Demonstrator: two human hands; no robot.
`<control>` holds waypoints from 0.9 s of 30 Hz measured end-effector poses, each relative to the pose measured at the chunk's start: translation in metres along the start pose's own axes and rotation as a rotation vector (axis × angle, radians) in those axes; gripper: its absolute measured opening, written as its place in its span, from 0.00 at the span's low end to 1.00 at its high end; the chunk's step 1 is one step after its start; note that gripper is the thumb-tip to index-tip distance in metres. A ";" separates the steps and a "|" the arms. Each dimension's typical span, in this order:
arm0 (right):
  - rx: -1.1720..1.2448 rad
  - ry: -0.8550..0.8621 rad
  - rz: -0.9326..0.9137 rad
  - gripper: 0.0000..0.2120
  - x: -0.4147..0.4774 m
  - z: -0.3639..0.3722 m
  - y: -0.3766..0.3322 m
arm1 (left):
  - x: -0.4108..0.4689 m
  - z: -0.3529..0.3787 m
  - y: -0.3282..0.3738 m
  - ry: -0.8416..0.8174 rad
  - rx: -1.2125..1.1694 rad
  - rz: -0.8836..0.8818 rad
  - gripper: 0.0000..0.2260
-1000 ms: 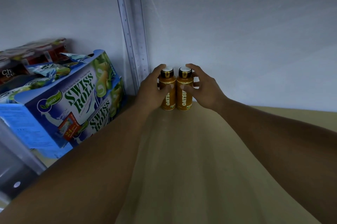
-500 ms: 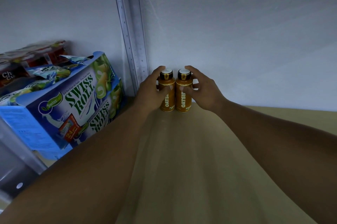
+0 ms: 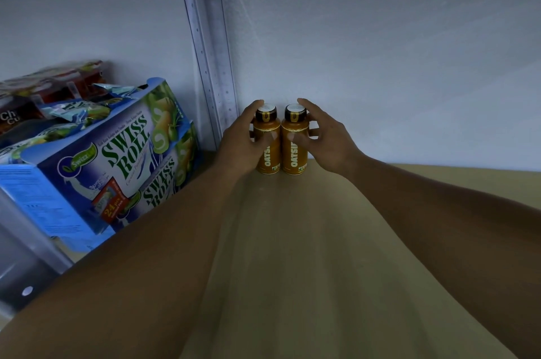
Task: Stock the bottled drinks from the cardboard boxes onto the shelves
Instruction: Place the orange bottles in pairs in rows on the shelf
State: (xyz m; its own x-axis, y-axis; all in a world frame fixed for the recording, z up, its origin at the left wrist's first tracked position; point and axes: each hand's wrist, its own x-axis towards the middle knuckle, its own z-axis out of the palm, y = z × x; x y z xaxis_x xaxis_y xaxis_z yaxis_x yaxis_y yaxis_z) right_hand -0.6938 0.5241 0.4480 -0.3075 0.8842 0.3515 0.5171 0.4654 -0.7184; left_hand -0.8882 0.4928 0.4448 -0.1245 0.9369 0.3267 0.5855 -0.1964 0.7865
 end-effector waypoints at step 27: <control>-0.026 -0.177 0.200 0.20 -0.151 -0.049 0.046 | -0.149 0.071 0.040 -0.007 0.032 -0.212 0.15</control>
State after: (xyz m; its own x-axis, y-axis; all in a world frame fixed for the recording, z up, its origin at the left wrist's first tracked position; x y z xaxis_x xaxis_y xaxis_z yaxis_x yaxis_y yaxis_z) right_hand -0.5847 0.4142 0.3912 -0.3309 0.9391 0.0922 0.6015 0.2852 -0.7462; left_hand -0.7889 0.3663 0.3905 -0.2419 0.9583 0.1520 0.5723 0.0144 0.8199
